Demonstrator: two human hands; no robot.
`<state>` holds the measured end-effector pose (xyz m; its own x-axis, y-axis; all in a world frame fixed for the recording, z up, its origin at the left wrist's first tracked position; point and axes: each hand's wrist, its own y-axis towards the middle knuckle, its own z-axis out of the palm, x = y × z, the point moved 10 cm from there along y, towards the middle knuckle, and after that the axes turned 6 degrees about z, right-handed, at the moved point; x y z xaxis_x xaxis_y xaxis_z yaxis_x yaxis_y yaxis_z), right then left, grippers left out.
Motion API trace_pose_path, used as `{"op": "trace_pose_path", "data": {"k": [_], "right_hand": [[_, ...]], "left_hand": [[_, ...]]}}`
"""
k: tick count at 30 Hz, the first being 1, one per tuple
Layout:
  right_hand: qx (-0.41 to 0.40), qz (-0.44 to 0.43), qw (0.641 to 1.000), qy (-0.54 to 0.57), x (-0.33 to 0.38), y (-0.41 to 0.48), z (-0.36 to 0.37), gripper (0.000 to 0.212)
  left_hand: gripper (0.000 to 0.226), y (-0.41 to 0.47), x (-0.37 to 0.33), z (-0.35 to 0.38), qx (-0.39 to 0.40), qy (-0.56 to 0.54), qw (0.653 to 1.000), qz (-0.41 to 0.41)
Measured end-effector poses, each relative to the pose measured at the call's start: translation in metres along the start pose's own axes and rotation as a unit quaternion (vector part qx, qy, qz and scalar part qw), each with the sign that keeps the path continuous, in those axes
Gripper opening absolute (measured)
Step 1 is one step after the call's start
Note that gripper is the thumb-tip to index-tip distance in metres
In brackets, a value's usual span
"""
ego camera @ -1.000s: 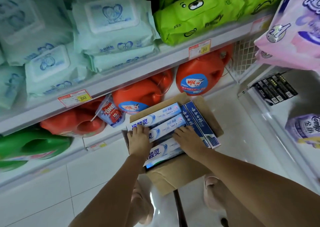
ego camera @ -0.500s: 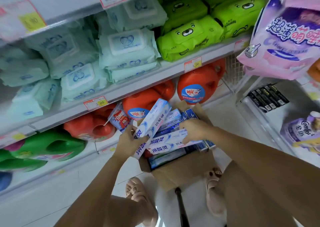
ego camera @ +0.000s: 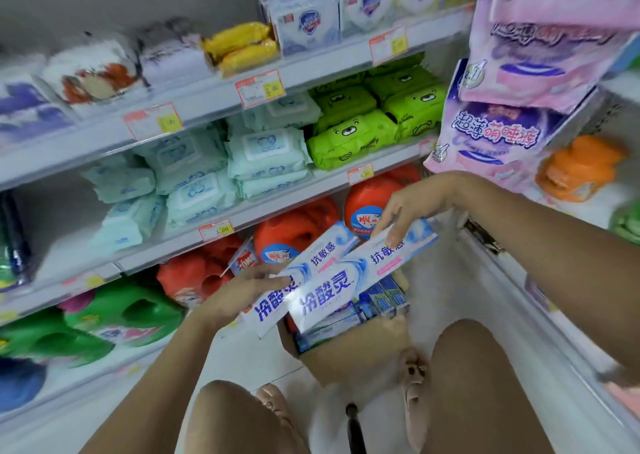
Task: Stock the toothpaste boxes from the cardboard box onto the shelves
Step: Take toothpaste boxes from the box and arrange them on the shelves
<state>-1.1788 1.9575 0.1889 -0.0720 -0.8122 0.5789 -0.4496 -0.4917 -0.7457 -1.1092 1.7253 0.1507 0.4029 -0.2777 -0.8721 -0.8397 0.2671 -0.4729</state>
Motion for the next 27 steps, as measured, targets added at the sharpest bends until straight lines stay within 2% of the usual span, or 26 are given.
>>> {"op": "trace_pose_path", "data": {"k": [2,4,6,9,14,18,22,25,27], "right_hand": [[-0.008,0.003,0.999,0.049,-0.001,-0.015,-0.008,0.066],[-0.021,0.005,0.996,0.081,-0.002,-0.029,-0.016,0.077],[-0.035,-0.008,0.994,0.106,0.000,-0.043,-0.022,0.065],[-0.051,-0.028,0.990,0.126,0.007,-0.060,-0.025,0.037],[-0.078,-0.035,0.985,0.148,0.016,-0.076,-0.040,0.038],[-0.084,-0.021,0.988,0.126,0.023,-0.082,-0.047,0.049],[-0.107,0.001,0.985,0.133,0.031,-0.089,-0.061,0.021],[-0.119,0.015,0.984,0.132,0.036,-0.089,-0.072,0.027],[-0.132,0.018,0.983,0.124,0.042,-0.090,-0.082,0.019]], "left_hand": [[0.053,-0.012,-0.010,0.014,0.025,0.001,1.000,0.011],[0.044,-0.022,-0.019,0.024,0.036,-0.006,0.999,0.021],[0.013,-0.032,-0.027,0.034,0.041,-0.025,0.999,0.020],[0.013,-0.038,-0.030,0.045,0.039,-0.064,0.997,-0.006],[0.012,-0.043,-0.047,0.075,0.059,-0.103,0.993,-0.011],[0.030,-0.040,-0.057,0.095,0.087,-0.117,0.989,-0.016],[0.063,-0.033,-0.077,0.113,0.154,-0.148,0.977,-0.020],[0.099,-0.028,-0.100,0.126,0.204,-0.169,0.964,-0.019],[0.095,-0.020,-0.112,0.129,0.213,-0.185,0.959,-0.031]]}}
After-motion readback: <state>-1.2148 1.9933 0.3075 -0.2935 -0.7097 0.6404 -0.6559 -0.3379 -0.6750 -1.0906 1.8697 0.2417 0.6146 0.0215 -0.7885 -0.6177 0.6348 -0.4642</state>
